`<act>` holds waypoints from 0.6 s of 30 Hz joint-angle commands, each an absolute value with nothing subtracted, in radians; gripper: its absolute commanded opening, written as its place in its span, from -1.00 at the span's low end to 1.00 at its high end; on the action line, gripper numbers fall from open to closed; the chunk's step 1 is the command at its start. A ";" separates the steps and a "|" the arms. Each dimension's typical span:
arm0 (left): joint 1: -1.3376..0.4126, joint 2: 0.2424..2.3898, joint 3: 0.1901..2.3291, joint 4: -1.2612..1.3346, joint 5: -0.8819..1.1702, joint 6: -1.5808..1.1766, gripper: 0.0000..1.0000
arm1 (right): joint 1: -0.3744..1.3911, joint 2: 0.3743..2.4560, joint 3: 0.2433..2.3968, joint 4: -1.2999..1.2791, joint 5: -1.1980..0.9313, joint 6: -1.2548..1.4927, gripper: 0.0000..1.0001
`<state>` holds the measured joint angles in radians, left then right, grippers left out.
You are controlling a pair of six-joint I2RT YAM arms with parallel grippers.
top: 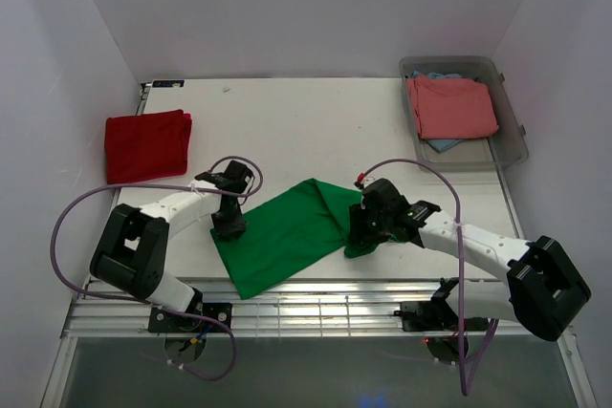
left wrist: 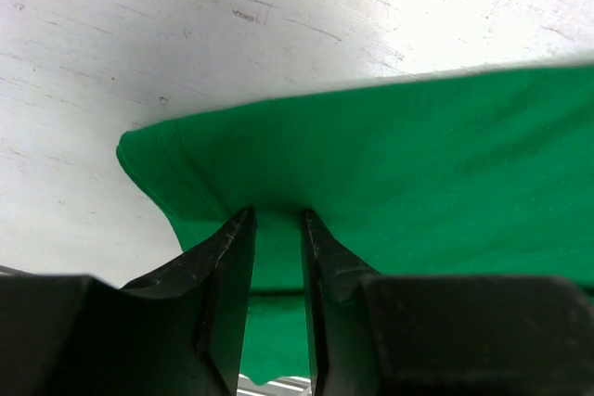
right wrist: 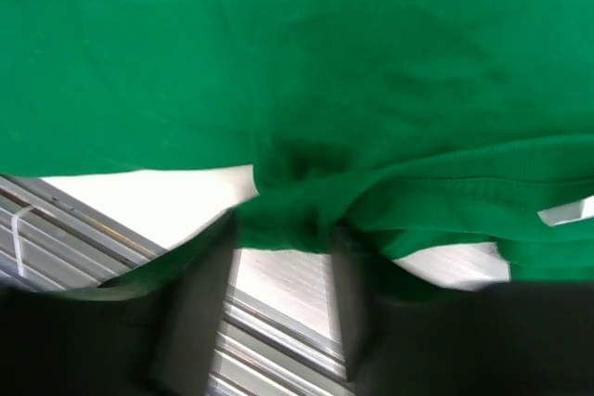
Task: Fold and stack the t-shirts
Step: Move the tshirt to the center of the board, then flatten the tshirt out
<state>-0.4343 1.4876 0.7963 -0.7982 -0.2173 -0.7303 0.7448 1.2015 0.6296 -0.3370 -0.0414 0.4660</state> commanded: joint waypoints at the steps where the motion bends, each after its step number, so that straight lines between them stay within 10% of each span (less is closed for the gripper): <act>1: -0.439 1.595 0.773 -0.747 -0.218 -0.732 -0.25 | 0.775 1.236 0.618 -0.307 -0.023 0.479 -0.15; 4: -0.437 1.643 0.791 -0.735 -0.241 -0.724 -0.23 | 0.788 1.256 0.618 -0.299 -0.005 0.483 -0.82; 18: -0.235 1.902 1.199 -0.745 -0.365 -0.545 -0.23 | 0.729 1.063 1.204 -0.721 0.687 0.382 -0.85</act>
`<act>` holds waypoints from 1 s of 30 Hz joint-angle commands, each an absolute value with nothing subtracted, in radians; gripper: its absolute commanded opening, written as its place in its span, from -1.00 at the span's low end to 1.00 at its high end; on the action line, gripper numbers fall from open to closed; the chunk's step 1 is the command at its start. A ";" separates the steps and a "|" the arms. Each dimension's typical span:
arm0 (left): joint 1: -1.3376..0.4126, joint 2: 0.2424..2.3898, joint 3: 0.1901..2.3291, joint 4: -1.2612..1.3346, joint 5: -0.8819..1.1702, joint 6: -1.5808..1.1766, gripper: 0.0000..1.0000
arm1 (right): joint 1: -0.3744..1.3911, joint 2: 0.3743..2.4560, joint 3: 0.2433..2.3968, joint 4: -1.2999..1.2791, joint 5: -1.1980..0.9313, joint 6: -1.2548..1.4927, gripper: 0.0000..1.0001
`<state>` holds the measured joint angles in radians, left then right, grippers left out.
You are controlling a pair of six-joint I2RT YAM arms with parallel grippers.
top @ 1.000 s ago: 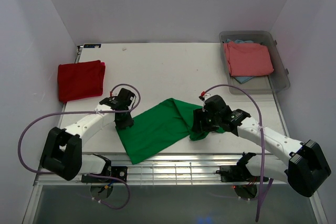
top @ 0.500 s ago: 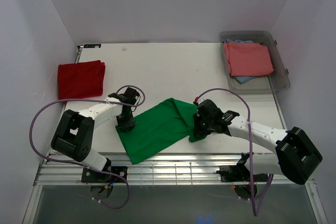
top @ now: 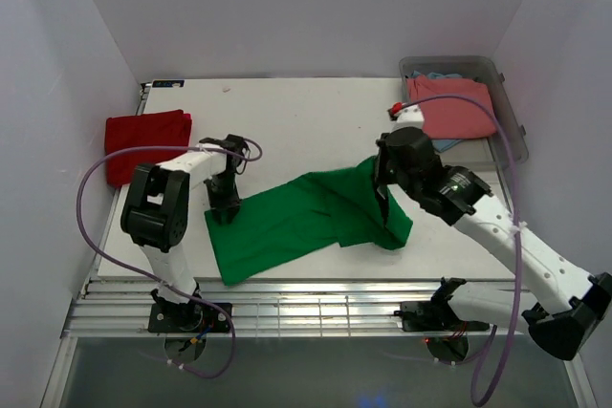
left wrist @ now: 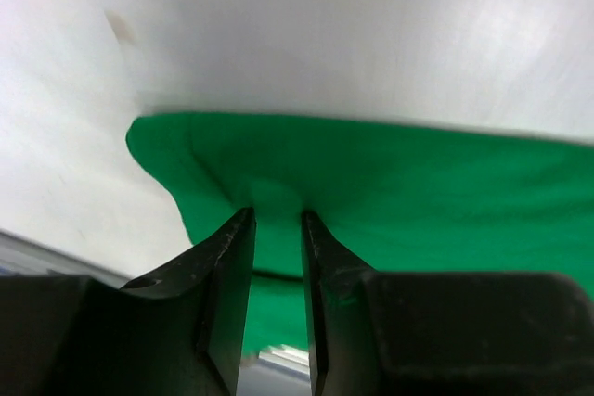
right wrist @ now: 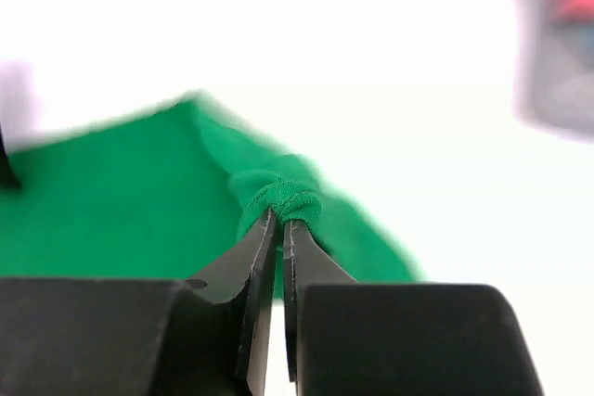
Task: Fold and stack the t-shirts
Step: Flatten the tshirt out
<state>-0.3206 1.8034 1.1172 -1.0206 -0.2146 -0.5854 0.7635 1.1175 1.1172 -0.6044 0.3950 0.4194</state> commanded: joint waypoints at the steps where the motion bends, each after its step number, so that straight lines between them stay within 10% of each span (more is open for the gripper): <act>1: -0.230 1.920 1.248 -0.755 -0.371 -0.528 -0.26 | 0.712 1.055 1.203 -0.718 0.731 0.367 -0.85; 6: -0.230 1.968 1.564 -0.778 -0.394 -0.474 -0.29 | 0.548 1.109 1.093 -0.721 0.871 0.362 -0.84; 11: -0.267 1.921 1.677 -0.813 -0.388 -0.456 -0.25 | 0.531 1.177 1.057 -0.794 0.910 0.446 0.05; 18: -0.387 1.737 1.408 -0.762 -0.319 -0.498 -0.23 | 0.534 1.058 0.973 -0.545 0.418 0.325 0.38; 30: -0.429 1.707 1.200 -0.733 -0.287 -0.537 -0.27 | 0.624 1.098 0.703 -0.548 0.051 0.508 0.26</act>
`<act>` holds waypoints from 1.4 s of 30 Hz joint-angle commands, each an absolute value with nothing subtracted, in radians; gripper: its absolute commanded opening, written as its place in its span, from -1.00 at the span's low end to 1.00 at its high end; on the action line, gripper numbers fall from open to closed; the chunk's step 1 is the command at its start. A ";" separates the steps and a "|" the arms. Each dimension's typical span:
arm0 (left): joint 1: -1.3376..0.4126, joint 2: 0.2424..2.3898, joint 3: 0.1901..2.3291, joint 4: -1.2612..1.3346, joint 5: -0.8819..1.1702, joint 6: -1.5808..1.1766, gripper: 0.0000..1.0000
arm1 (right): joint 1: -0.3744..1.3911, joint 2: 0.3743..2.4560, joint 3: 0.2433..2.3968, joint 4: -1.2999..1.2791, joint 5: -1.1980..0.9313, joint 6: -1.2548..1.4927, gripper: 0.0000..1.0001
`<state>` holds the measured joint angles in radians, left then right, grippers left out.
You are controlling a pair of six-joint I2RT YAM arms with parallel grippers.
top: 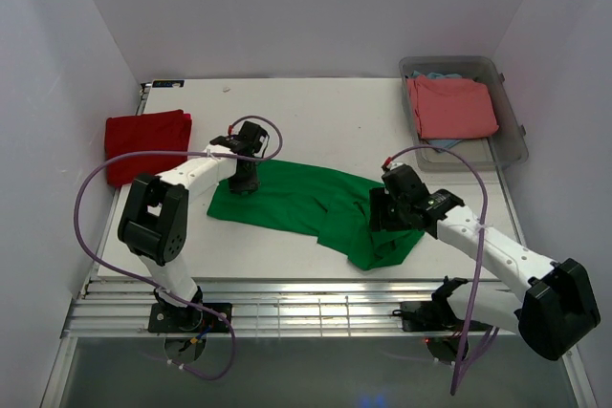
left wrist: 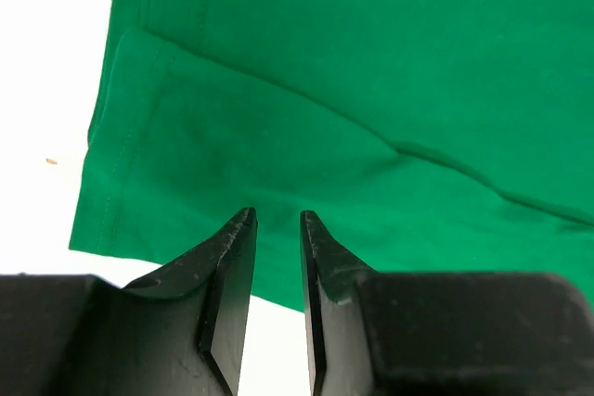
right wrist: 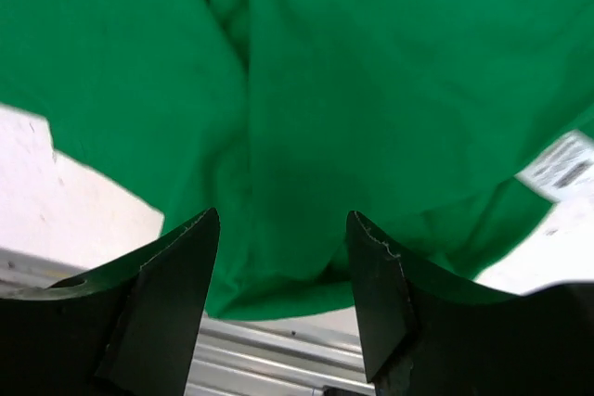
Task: Fold and stack the t-shirts
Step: Flatten the tshirt out
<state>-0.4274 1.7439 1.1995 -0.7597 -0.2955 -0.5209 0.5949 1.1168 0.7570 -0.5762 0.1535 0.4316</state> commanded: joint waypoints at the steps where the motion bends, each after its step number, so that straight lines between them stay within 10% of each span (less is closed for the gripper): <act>1: -0.430 1.707 1.200 -0.732 -0.282 -0.537 -0.28 | 0.638 1.095 0.687 -0.548 0.048 0.523 0.24; 20: -0.428 1.681 1.121 -0.718 -0.302 -0.541 -0.29 | 0.687 1.161 0.611 -0.505 0.074 0.595 -0.24; 25: -0.428 1.664 1.104 -0.719 -0.318 -0.534 -0.29 | 0.696 1.173 0.640 -0.500 0.107 0.589 -0.84; 42: -0.428 1.398 1.485 -0.824 -0.437 -0.584 -0.25 | 0.703 1.474 2.171 -1.051 0.515 0.311 -0.84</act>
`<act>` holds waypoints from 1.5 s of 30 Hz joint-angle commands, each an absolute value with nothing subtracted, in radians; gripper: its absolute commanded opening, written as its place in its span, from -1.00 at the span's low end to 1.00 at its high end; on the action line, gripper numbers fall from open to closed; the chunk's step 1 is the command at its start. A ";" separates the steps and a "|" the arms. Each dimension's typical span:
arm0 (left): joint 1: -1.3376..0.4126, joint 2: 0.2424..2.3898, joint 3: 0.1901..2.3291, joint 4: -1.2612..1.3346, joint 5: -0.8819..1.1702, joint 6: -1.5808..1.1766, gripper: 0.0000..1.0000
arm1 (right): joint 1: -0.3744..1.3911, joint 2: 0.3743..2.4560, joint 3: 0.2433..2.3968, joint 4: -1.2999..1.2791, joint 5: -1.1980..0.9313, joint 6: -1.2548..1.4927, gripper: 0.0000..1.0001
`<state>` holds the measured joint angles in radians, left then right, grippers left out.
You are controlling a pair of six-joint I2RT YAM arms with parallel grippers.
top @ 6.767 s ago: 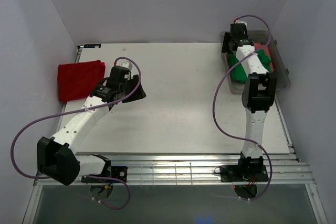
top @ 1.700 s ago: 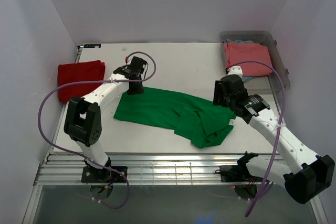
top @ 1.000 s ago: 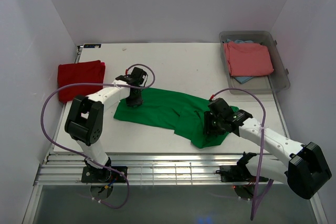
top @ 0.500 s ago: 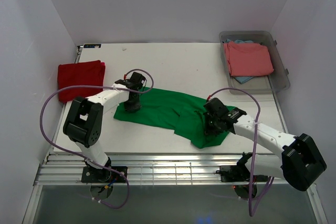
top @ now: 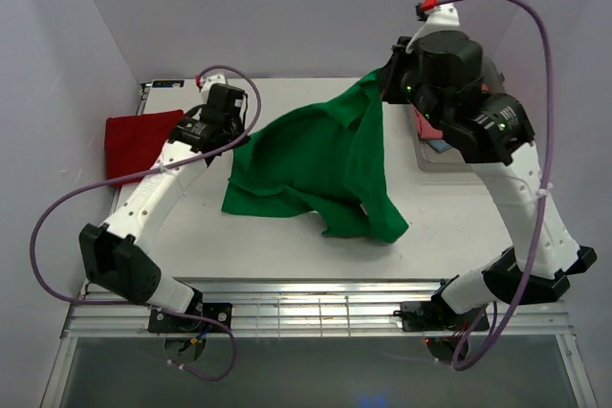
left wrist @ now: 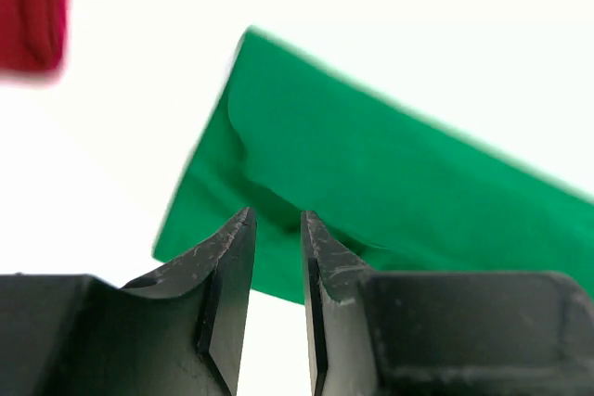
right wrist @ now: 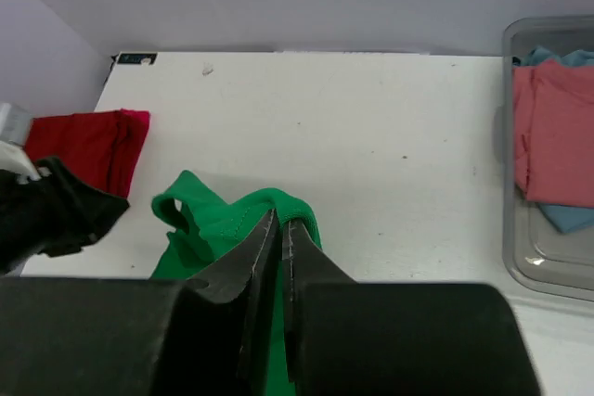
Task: Fold and stack the t-shirts
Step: Flatten the tshirt out
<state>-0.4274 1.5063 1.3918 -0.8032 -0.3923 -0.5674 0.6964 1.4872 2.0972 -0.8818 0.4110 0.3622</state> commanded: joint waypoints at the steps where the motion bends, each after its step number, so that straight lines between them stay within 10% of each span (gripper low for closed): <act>1: -0.428 1.382 1.508 -0.827 -0.442 -0.595 -0.25 | 0.701 1.453 2.154 -1.048 0.528 0.317 -0.85; 15: -0.431 1.515 1.186 -0.703 -0.394 -0.647 -0.27 | 0.701 1.086 1.384 -0.954 0.558 0.436 -0.84; 45: -0.434 1.928 1.272 -0.310 -0.270 -0.474 -0.25 | 0.699 1.057 1.212 -0.908 0.480 0.479 -0.84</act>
